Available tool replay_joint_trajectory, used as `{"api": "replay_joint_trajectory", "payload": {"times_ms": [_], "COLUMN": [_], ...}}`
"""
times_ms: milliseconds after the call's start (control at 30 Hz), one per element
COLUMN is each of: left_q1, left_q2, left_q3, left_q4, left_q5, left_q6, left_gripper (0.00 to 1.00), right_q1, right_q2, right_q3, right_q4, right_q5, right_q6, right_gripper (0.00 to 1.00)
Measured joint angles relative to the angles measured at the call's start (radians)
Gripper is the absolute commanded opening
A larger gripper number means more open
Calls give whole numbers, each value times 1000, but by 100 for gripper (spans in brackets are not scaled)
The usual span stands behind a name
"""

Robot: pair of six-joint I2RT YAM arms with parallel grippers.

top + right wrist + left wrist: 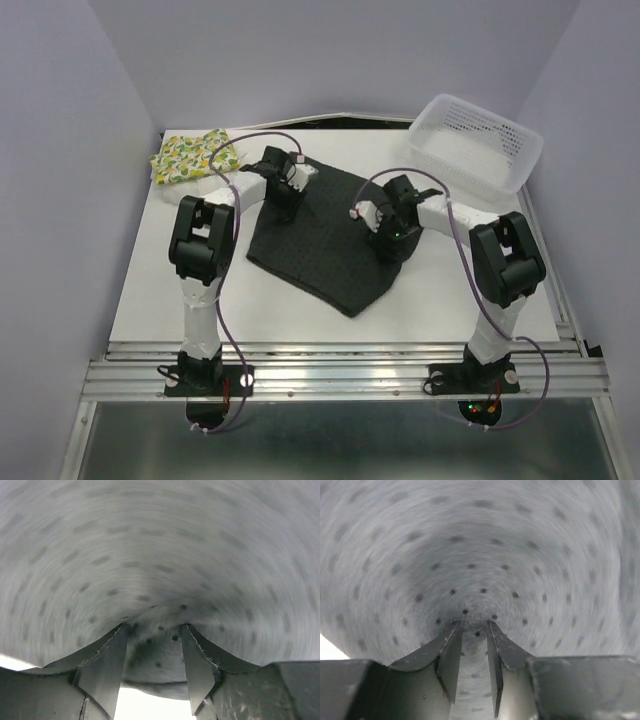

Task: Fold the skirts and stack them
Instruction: Flatten the skirt out

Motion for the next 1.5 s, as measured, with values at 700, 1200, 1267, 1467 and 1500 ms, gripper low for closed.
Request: {"api": "replay_joint_trajectory", "payload": {"times_ms": [700,1200,1267,1467,1500], "left_q1": [54,29,3,-77,-87], "left_q2": [-229,-232,-216,-161,-158], "left_q3": [-26,-245,-253,-245,-241], "left_q4": [0,5,14,56,62], "left_q5": [18,55,51,41,45], "left_q6": [59,84,80,66,60], "left_gripper": [45,44,43,43,43], "right_q1": [-222,-72,-47,-29,-29], "right_q2": [6,176,208,166,135], "right_q3": [235,349,346,217,170], "right_q4": [-325,-207,-184,-119,-110], "right_q5": [-236,-233,-225,-204,-190], "right_q6": [214,264,257,166,145], "right_gripper": [59,59,58,53,52]}}
